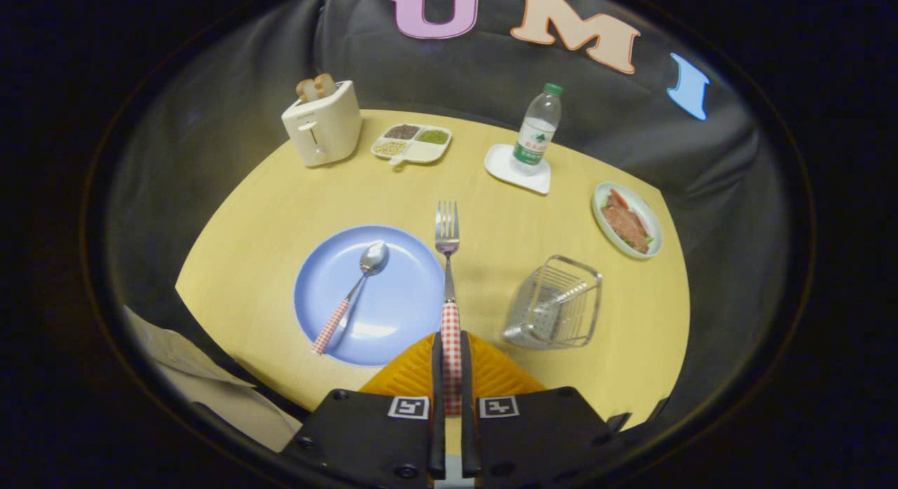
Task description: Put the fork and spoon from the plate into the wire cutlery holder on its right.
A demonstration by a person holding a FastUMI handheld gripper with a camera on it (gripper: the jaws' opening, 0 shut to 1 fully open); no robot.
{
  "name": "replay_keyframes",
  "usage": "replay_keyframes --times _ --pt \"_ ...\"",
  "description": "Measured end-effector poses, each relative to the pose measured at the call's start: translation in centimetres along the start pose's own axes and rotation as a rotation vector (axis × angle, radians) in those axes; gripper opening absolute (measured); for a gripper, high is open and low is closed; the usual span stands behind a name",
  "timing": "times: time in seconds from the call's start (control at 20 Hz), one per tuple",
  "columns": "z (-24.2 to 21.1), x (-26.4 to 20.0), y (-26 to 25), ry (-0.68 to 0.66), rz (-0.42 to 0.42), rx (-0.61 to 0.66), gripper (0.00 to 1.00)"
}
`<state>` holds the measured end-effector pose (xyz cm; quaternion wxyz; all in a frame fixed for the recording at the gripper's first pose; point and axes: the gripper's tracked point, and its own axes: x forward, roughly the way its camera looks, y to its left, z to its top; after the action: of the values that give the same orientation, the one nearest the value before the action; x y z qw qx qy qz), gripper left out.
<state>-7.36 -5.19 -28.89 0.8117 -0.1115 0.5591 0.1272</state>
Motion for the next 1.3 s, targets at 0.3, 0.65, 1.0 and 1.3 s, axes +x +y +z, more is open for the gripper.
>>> replay_keyframes --times 0.3,0.65,1.0,1.3 --pt "0.1 -1.8 -4.6 0.030 -0.012 0.000 0.12" --pt "-0.8 -3.9 -9.7 0.126 -0.005 -0.108 0.12" --pt "-3.1 -3.6 -12.2 0.281 0.025 -0.224 0.12" --pt "-3.4 -2.2 -12.9 0.411 0.055 -0.291 0.12"
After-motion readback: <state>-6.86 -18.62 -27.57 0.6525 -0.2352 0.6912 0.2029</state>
